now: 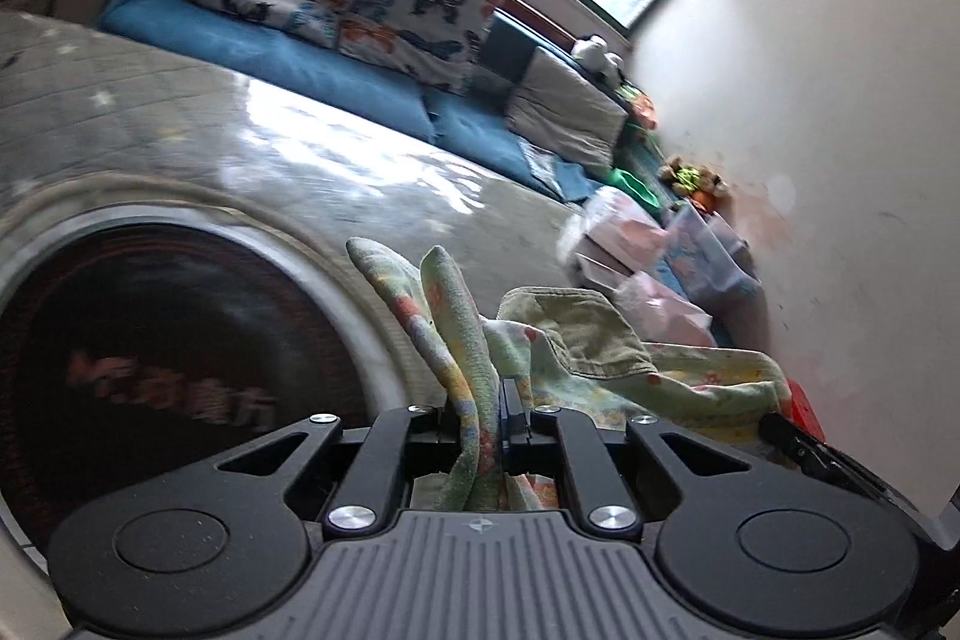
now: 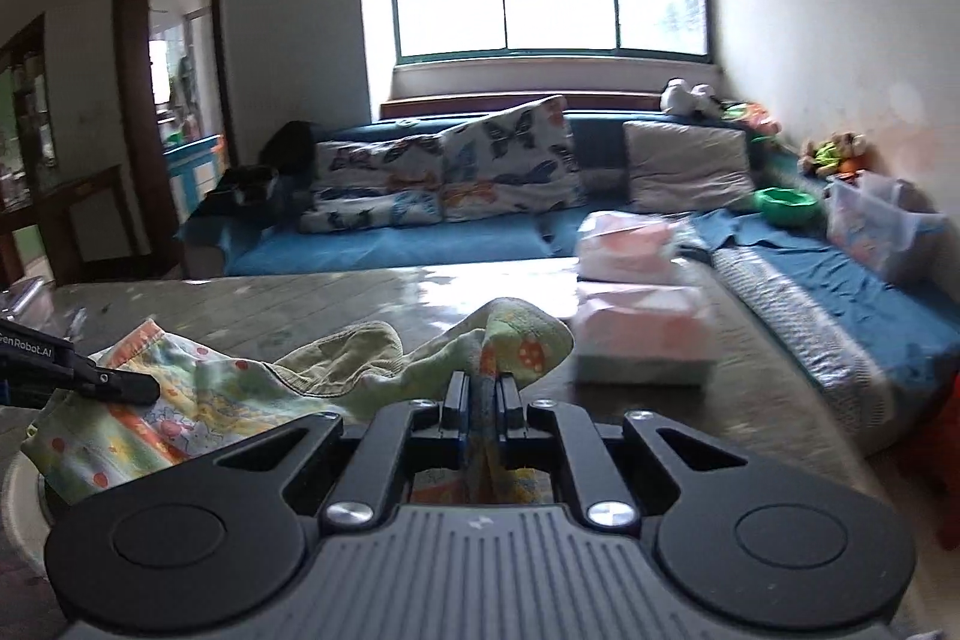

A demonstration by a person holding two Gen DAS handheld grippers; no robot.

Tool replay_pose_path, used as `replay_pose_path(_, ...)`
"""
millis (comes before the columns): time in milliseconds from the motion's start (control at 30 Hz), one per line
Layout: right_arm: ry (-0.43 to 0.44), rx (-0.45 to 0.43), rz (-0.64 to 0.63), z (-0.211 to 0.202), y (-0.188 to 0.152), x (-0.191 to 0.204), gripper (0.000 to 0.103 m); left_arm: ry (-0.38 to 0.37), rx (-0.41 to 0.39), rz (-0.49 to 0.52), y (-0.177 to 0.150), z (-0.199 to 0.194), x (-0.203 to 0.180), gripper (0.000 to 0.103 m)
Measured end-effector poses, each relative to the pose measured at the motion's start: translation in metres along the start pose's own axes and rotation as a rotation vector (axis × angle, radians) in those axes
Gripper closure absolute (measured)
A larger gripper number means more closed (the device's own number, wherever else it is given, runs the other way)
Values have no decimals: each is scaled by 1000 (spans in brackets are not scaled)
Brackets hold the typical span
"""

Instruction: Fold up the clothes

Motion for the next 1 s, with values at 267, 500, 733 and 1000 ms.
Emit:
replay_pose_path(267,-72,7,37,-9,-8,-42,95,-23,48,59,-7,34,-38,92)
replay_pose_path(500,-80,51,65,-1,-31,-56,96,-3,99,73,-22,52,-40,93)
replay_pose_path(733,-96,59,65,6,-31,-61,101,19,111,82,-25,59,-37,93)
replay_pose_path(1000,-75,103,80,22,-44,-55,91,96,124,101,-27,59,-27,84)
Point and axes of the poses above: each gripper's, at about its wrist camera, not at the fingertips, and z roughly the way its jaws point, x to its left, y to its top, the point moved 6 cm from there along z, roughly the way its jaws point, and after that the axes turned 2 degrees about -x, right-handed, at the moved point
